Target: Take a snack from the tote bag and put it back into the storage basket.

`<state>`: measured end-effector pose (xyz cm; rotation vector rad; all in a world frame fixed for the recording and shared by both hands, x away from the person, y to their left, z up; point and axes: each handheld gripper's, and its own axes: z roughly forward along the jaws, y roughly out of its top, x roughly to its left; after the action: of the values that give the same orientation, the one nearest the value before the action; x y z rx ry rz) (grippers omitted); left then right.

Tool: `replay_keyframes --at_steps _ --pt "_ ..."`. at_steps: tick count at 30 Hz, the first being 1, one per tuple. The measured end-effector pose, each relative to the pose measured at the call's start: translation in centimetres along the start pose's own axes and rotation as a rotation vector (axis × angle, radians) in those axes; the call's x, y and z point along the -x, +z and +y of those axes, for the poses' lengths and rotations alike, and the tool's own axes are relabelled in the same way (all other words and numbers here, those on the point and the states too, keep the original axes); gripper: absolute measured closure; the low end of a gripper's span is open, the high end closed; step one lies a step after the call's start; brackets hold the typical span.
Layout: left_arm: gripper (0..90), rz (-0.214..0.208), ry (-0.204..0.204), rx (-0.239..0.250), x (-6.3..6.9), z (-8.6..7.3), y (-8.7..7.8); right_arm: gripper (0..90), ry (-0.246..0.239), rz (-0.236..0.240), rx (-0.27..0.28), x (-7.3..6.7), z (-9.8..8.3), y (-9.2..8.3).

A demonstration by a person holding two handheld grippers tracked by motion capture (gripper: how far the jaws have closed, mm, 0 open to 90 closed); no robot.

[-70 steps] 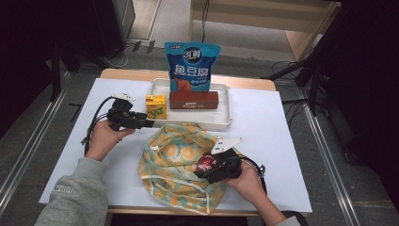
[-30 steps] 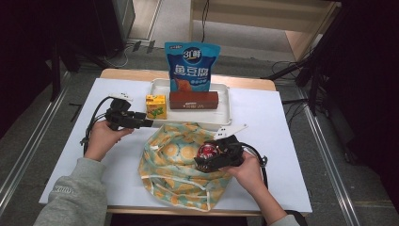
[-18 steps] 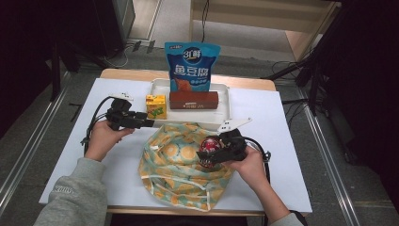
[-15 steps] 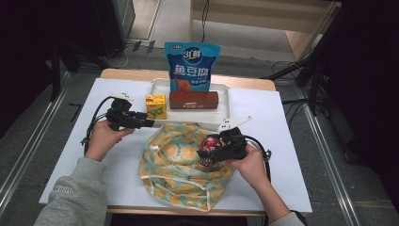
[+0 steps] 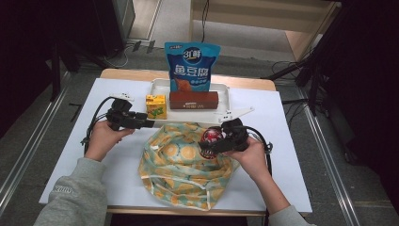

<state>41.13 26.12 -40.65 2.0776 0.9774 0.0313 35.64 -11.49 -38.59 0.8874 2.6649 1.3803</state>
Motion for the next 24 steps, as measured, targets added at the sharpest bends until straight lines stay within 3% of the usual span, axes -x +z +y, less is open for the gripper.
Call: replay_keyframes --at_steps 24 --pt "43.4 -0.010 0.001 0.004 0.1 0.0 -0.1 25.2 0.009 -0.024 0.015 0.9 2.7 -0.8"
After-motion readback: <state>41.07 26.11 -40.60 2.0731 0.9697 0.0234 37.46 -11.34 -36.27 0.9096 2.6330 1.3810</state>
